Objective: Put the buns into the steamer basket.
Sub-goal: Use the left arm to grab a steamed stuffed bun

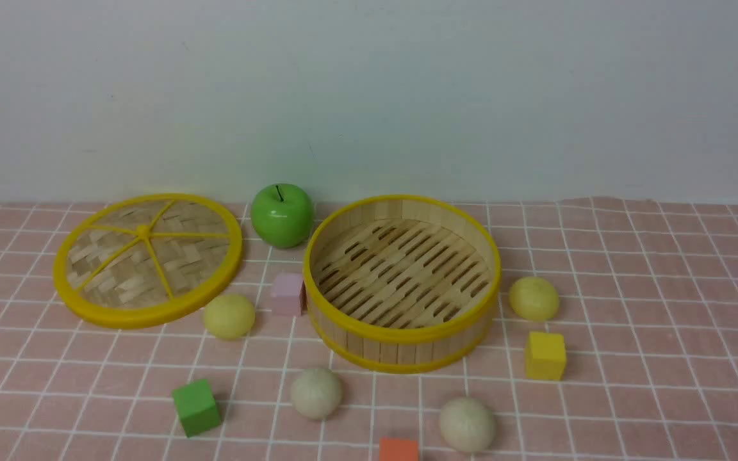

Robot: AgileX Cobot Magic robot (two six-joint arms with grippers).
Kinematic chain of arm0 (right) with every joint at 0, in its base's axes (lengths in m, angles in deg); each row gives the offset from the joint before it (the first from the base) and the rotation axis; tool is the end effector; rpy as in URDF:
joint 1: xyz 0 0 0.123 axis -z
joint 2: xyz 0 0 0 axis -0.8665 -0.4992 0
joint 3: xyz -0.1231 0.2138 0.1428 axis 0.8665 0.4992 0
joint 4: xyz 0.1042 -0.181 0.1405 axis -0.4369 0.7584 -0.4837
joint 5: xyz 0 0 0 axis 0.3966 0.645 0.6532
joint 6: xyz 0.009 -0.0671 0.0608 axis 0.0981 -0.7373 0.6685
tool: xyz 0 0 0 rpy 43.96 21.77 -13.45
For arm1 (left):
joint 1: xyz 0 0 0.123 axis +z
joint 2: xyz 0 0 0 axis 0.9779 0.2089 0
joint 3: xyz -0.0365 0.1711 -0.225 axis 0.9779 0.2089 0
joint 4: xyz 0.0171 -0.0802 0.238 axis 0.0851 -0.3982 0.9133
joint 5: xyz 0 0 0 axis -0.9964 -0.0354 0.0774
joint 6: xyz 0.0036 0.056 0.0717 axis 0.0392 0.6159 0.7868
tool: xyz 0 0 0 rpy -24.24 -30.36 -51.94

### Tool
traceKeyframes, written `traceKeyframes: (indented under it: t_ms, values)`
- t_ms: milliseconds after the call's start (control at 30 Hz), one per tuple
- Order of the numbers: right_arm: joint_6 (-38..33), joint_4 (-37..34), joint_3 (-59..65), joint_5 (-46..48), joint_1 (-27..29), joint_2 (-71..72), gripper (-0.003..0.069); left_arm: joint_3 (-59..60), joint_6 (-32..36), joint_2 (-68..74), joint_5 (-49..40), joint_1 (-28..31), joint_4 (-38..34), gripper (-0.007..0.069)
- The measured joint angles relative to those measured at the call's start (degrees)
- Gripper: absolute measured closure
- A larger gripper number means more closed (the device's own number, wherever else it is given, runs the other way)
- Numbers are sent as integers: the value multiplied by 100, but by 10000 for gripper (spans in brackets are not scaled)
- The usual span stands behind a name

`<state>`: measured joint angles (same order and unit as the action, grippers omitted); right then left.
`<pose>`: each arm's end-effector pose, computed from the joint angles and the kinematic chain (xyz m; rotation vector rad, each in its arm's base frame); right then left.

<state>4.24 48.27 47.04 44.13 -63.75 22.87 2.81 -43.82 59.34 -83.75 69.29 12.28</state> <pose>0.0521 0.0034 0.1745 -0.0130 1.8698 0.0795 0.0519 -0.0070 0.1686 -0.1073 1.8977 -0.2701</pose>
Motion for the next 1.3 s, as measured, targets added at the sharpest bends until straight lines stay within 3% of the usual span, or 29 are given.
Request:
traceKeyframes:
  t_ms: [700,800,1000,1167,1300]
  values:
    - [0,0,0,0,0,0,420,0,-5,0,159,0,143,386]
    - [0,0,0,0,0,0,420,0,-352,0,577,0,-376,386]
    - [0,0,0,0,0,0,420,0,-1463,0,1555,0,-2177,386]
    - [0,0,0,0,0,0,420,-8,-1555,0,2181,-5,-2520,386]
    - [0,0,0,0,0,0,420,-467,-1540,31,1787,-7,-2512,440]
